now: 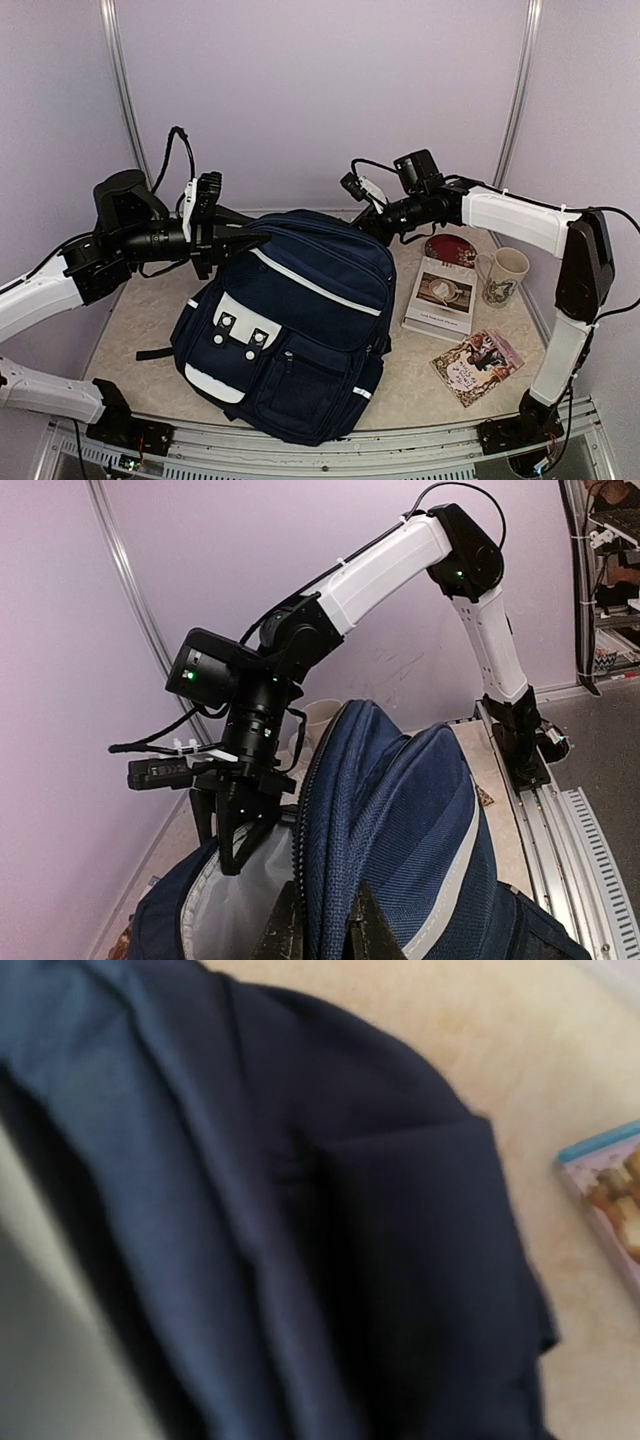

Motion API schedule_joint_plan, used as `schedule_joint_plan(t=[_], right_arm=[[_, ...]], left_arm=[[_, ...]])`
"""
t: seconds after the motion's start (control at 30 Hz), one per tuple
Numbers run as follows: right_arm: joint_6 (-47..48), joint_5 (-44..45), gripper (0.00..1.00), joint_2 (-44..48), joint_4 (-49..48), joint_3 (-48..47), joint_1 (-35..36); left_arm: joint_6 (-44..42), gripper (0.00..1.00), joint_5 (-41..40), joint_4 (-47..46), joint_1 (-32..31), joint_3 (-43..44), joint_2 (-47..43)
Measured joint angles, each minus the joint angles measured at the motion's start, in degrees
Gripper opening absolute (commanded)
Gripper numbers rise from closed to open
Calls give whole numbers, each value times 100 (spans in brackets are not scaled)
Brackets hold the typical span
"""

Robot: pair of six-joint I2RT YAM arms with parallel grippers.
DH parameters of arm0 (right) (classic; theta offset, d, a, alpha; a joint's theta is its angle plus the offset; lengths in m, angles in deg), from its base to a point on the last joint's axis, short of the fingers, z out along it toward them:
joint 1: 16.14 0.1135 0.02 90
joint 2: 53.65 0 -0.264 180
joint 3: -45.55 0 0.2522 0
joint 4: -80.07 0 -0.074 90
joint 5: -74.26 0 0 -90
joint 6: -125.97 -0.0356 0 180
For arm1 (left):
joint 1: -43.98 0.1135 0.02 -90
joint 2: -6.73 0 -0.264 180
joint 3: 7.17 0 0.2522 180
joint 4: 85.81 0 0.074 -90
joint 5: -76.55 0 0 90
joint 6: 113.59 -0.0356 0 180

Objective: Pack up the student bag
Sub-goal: Pass from the left arm to the right

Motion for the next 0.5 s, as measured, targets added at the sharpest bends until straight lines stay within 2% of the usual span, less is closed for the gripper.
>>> schedule_joint_plan(t=[0.1, 0.13, 0.5], right_arm=[[-293, -127, 3, 26, -367, 455, -2], [-435, -153, 0, 33, -551, 638, -2], [-2275, 262, 0, 35, -2629, 1932, -61]], left_arm=[[149, 0, -199, -105, 42, 0, 170], [216, 0, -291, -157, 83, 0, 258], [815, 0, -1727, -896, 669, 166, 1633]])
